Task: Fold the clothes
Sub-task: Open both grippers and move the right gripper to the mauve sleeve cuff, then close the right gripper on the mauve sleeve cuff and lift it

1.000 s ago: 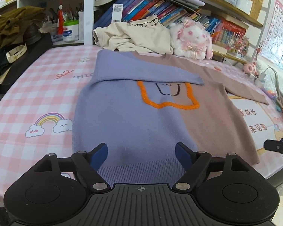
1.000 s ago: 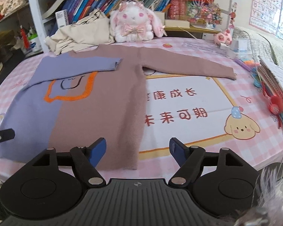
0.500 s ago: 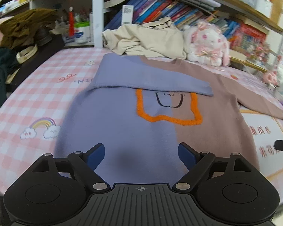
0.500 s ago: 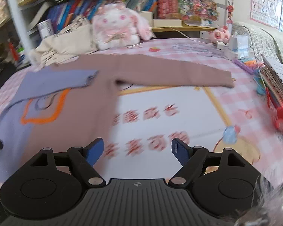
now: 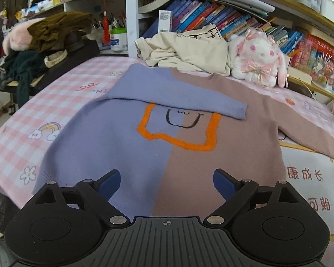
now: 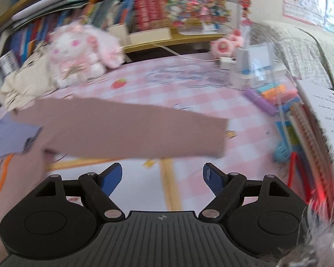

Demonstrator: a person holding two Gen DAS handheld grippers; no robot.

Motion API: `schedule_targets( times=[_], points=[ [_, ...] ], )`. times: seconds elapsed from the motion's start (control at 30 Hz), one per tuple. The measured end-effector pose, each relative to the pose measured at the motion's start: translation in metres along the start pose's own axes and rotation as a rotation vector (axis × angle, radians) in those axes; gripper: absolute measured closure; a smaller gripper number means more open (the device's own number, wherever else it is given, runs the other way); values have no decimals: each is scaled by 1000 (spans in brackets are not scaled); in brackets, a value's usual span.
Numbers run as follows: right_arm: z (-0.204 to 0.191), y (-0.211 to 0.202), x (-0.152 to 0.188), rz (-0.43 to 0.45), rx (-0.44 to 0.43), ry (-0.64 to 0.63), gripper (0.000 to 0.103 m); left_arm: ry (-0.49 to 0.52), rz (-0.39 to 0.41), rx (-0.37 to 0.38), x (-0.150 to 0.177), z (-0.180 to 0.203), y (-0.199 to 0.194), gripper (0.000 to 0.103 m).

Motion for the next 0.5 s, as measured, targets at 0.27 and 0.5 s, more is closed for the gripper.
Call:
schedule_targets(
  times=[0.27, 0.5],
  points=[
    [43, 37, -30, -64, 4, 77, 24, 54, 27, -72, 10, 16, -23, 6],
    [48, 52, -28, -99, -16, 123, 35, 38, 8, -114, 17, 15, -29, 6]
  ],
)
Point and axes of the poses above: each gripper's, at about its wrist camera, not at the fingertips, and y roughly the way its jaws point, z to its right, x to its underside, the point moved 1 cm from there along y, roughly the way its jaws point, and after that the axes turned 2 degrees about y, right-handed, at the moved point
